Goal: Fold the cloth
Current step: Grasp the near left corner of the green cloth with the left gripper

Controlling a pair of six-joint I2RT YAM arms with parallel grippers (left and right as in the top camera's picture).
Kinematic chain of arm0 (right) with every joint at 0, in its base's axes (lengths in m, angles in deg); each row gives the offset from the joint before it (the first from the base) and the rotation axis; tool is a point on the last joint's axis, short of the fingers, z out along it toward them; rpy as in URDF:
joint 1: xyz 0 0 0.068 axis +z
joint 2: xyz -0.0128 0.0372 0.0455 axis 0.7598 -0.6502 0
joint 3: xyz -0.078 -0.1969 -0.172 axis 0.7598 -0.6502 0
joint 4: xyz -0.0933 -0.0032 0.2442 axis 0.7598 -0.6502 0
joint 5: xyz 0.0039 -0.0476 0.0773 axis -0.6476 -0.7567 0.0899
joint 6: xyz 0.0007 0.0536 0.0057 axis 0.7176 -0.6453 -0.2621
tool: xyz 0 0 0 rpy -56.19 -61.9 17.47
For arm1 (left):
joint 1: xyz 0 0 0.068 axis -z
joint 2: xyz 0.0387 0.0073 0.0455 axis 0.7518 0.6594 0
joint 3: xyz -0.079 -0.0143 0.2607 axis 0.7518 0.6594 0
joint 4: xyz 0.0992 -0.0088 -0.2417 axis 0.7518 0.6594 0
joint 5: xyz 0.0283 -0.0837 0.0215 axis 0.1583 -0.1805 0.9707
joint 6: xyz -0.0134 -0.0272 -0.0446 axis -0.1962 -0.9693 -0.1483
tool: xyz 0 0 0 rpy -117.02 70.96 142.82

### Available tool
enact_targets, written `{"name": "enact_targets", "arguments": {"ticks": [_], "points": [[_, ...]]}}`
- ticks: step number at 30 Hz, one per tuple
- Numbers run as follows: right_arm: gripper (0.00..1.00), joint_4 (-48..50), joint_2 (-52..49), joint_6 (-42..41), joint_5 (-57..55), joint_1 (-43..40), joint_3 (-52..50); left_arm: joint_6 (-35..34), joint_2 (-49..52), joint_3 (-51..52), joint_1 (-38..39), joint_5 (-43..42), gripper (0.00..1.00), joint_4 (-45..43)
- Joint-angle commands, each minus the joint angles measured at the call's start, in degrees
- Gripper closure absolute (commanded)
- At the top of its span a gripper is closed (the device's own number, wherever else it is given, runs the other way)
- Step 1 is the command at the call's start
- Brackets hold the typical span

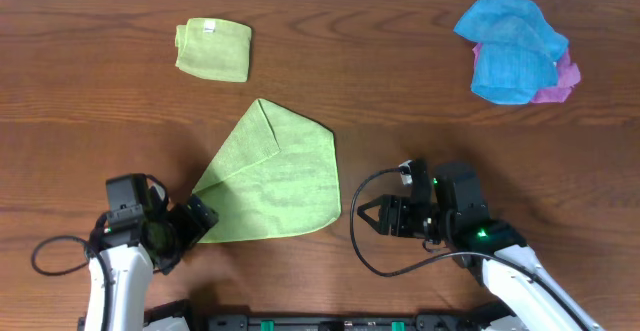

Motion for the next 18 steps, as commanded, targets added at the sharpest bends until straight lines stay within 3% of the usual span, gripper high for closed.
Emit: {"name": "enact_targets", "arguments": {"ticks": [1,15,18], "points": [[0.37,0.2,0.6,-1.4,1.0,-0.6,-0.3,-2.7,0.2,1.4,-0.4,-0.8,0.05,-1.2],[0.35,0.2,0.6,-1.9,2.3,-0.6,-0.3,-5.6,0.2,6.1,-0.4,-0.8,0.05,-10.4],[0.35,0.2,0.6,-1.9,2.3,-0.6,-0.3,-6.5,0.2,6.2,-0.4,-0.9,0.0,-11.5]]}}
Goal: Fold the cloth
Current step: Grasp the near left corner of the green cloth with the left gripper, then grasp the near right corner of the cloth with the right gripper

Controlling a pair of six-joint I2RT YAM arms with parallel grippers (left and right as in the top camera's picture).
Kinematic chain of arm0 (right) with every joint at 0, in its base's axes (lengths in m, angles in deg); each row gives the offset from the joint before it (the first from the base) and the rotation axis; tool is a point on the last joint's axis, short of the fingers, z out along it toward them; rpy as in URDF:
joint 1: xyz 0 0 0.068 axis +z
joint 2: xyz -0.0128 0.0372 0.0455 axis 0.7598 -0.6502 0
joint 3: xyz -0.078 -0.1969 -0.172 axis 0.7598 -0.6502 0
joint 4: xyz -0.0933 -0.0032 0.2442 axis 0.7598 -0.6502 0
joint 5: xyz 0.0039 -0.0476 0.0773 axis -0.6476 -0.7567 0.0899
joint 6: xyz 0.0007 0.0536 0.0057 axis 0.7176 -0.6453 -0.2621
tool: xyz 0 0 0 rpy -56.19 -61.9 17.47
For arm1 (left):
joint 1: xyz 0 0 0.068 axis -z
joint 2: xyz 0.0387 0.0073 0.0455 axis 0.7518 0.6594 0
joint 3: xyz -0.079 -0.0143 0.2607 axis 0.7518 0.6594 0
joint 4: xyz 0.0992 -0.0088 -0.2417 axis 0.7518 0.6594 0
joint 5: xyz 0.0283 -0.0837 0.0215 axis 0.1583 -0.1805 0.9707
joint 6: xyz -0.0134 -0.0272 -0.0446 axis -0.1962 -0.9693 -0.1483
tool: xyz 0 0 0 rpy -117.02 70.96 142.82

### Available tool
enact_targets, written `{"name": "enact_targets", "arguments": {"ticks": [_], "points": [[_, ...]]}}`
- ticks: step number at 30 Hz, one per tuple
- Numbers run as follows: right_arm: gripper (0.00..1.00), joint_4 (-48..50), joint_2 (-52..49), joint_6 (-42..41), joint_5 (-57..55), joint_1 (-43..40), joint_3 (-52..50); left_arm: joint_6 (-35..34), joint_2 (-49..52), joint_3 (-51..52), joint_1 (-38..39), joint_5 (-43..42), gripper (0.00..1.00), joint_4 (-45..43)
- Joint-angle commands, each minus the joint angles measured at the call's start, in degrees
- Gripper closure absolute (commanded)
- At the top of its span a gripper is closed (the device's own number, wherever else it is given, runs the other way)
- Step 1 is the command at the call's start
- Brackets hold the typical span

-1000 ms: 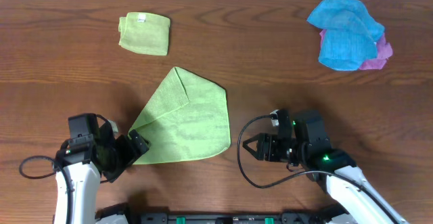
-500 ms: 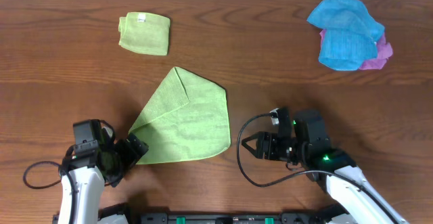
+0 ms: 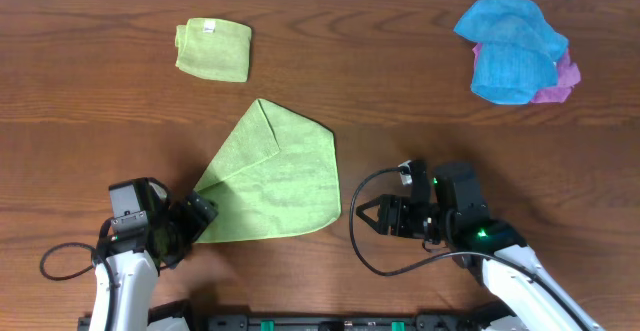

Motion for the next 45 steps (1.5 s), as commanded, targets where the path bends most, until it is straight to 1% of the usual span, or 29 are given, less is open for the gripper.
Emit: {"name": "enact_targets", "arguments": {"ticks": [1,2,3,5,13,16,18,19,23,25,29,33,37,40,45], "points": [[0.35,0.1,0.5,-0.6,1.1,-0.6,-0.3,-1.1,0.5,1.9,-0.3,0.0,0.0,-0.7],[0.34,0.1,0.5,-0.6,1.1,-0.6,-0.3,-1.1,0.5,2.1,-0.3,0.0,0.0,-1.0],[0.34,0.1,0.5,-0.6,1.1,-0.6,-0.3,-1.1,0.5,2.4,-0.3,0.0,0.07,-1.2],[0.34,0.1,0.5,-0.6,1.1,-0.6,-0.3,-1.1,0.5,3.5,-0.3,-0.3,0.11,-1.8],[0.32,0.1,0.5,-0.6,1.1,-0.6,-0.3,-1.1,0.5,6.3,-0.3,-2.7,0.15,-5.2],[0.32,0.1,0.5,-0.6,1.1,-0.6,-0.3,-1.1,0.5,6.8,-0.3,-2.8,0.21,-5.8],[0.32,0.1,0.5,-0.6,1.1,-0.6,-0.3,-1.0,0.8,7.2,-0.3,-2.8,0.34,-6.1],[0.32,0.1,0.5,-0.6,1.1,-0.6,-0.3,-1.1,1.0,7.4,-0.3,-2.8,0.53,-6.5],[0.31,0.1,0.5,-0.6,1.1,-0.6,-0.3,-1.0,3.0,7.7,-0.3,-2.8,0.63,-8.2],[0.31,0.1,0.5,-0.6,1.1,-0.5,-0.3,-1.1,4.2,7.7,-0.3,-3.1,0.7,-9.4],[0.31,0.1,0.5,-0.6,1.0,-0.5,-0.3,-1.0,6.0,7.7,-0.3,-6.1,0.94,-12.0],[0.28,0.1,-1.3,-0.6,-0.8,-0.5,-0.7,-0.6,6.1,7.6,-0.3,-8.8,0.94,-13.7],[0.28,1.4,-5.9,-0.6,-1.5,-0.5,-0.8,-0.4,6.1,7.5,-0.3,-10.4,0.95,-14.1],[0.28,6.4,-10.2,-1.2,-1.5,0.3,-0.8,-0.3,6.1,7.5,-0.3,-11.0,0.94,-14.2],[0.29,15.2,-18.4,-5.9,-1.5,2.6,-0.8,-0.2,6.1,7.5,-0.3,-12.1,0.94,-14.2]]}}
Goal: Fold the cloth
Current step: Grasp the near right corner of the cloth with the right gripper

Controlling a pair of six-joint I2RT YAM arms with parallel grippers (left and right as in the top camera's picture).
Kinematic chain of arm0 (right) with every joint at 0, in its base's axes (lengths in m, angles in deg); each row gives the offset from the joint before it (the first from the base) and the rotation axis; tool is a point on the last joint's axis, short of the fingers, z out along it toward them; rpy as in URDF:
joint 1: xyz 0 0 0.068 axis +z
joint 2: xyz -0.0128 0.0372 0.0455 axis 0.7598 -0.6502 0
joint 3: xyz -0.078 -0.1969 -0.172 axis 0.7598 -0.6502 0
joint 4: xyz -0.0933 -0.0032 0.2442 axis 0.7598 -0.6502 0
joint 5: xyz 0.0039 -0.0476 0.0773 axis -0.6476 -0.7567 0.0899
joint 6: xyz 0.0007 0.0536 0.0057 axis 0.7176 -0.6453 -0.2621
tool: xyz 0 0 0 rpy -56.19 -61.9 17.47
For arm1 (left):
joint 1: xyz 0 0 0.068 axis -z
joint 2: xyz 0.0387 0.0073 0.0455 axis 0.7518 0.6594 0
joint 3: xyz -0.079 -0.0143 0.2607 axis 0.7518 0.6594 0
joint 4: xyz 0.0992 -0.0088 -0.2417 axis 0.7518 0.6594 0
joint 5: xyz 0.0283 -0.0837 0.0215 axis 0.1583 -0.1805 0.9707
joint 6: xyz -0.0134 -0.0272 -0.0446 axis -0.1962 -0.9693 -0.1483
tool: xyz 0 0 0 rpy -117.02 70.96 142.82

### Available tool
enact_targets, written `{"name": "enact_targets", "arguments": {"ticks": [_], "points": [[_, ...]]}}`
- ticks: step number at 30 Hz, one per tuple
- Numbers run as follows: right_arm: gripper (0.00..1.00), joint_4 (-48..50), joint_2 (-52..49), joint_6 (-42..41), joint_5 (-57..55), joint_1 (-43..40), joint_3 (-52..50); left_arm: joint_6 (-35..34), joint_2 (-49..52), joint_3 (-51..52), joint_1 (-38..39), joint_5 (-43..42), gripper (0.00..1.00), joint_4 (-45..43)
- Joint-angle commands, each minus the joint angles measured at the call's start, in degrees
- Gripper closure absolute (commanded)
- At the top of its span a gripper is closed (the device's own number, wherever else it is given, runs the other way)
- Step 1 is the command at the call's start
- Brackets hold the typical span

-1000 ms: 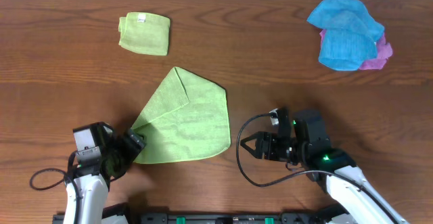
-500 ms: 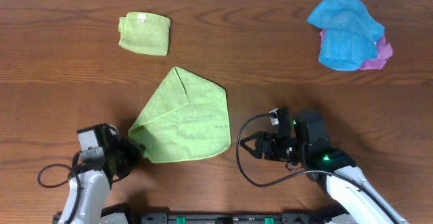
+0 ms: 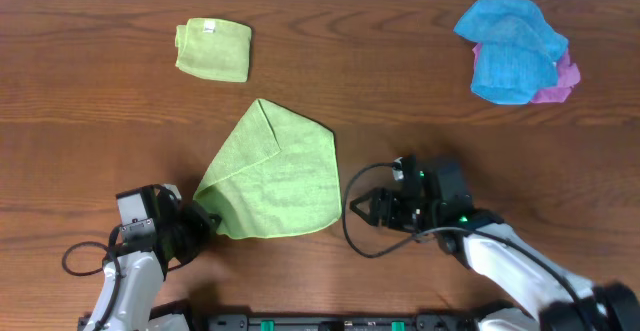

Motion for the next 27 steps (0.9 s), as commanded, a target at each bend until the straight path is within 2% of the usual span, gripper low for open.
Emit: {"name": "enact_targets", "arguments": {"ticks": [1,12,27], "points": [[0.29,3.1,-4.8,-4.2,-0.1,1.8,-0.4,0.6,0.6,0.9,0.0,-0.9,0.95,0.3],[0.3,15.0,-14.7,-12.0,-0.5,8.4,-0.4,0.7,0.6,0.9,0.0,-2.5,0.94,0.0],[0.38,15.5,-15.1,-13.7,-7.2,12.4,-0.4,0.6,0.6,0.9,0.0,-5.1,0.94,-2.0]]}}
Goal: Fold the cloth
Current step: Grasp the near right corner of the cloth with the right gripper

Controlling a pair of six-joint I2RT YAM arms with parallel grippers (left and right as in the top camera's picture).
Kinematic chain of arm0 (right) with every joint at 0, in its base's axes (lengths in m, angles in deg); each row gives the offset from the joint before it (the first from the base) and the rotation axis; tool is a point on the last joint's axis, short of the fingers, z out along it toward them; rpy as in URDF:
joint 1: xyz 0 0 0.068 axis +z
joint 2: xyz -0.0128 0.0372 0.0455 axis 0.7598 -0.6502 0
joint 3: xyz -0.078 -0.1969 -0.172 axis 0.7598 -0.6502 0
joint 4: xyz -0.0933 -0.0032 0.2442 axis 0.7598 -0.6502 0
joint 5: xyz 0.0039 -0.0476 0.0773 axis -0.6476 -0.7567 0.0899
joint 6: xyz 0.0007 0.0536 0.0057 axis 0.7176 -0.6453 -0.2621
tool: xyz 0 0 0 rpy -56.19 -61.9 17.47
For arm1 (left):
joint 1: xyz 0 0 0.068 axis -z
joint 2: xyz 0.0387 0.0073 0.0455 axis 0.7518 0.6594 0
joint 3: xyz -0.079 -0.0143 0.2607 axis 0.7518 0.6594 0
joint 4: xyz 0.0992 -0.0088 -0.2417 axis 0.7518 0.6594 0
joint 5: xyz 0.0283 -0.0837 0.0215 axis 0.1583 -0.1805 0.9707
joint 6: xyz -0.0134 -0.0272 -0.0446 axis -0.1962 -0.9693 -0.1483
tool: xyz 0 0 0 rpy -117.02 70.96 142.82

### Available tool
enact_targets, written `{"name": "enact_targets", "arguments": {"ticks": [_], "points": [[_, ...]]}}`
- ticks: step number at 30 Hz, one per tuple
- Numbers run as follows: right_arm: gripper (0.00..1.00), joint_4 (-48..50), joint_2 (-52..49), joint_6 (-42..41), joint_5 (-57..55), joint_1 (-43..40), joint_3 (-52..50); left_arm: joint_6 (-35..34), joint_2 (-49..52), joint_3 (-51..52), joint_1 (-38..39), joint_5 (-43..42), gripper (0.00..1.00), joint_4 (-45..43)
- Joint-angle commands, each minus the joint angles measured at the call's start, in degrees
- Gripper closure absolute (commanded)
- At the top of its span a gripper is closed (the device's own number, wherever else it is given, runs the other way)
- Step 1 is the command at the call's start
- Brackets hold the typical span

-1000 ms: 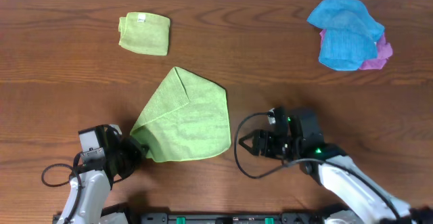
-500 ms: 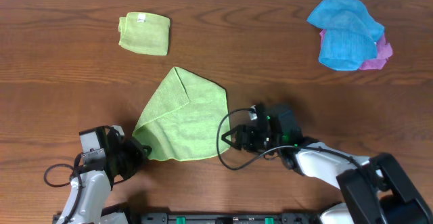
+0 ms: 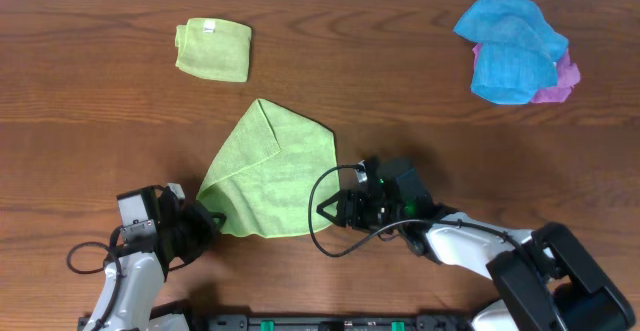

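Observation:
A light green cloth [image 3: 272, 176] lies partly folded in the middle of the table, its upper left flap turned over. My left gripper [image 3: 208, 218] sits at the cloth's lower left corner and is shut on it, the corner bunched up a little. My right gripper [image 3: 325, 211] is at the cloth's lower right corner, with its jaws spread and the corner hidden beneath them.
A folded green cloth [image 3: 212, 49] lies at the back left. A blue cloth [image 3: 510, 49] is heaped over a pink one [image 3: 562, 81] at the back right. Black cables loop near the front edge beside both arms.
My right gripper has moved left from beside the cloth onto its lower right corner. The left gripper still holds the lower left corner in about the same place.
At first my left gripper was at the cloth's lower left tip and the right one waited open well to the right. The left gripper then shifted right with the corner, bunching it. The right gripper has come closer and now covers the lower right corner.

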Motion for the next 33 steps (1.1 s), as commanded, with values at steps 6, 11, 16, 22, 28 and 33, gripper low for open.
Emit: {"name": "enact_targets", "arguments": {"ticks": [6,11,16,22,28,33], "points": [[0.4,-1.9,-2.8,-1.0,-8.3,1.0,-1.7,0.7,0.3,0.2,0.0,-3.0,0.94,-0.9],[0.43,0.6,-5.1,-1.0,-8.6,0.9,-1.7,0.7,0.3,0.2,0.0,-3.0,0.94,-1.0],[0.67,3.4,-8.5,-1.9,-8.3,1.0,-1.7,0.7,0.3,0.2,0.0,-3.8,0.94,-1.3],[0.99,8.6,-9.2,-1.8,-6.3,0.5,-1.6,0.6,0.3,0.1,0.0,-7.7,0.94,-5.2],[0.99,13.4,-3.3,-1.8,-1.6,-3.7,-1.4,0.0,0.3,-4.1,0.0,-12.5,0.94,-6.0],[0.99,13.1,8.1,-1.8,0.0,-6.5,-1.3,-2.4,0.3,-10.8,0.0,-15.4,0.94,-6.0]]}}
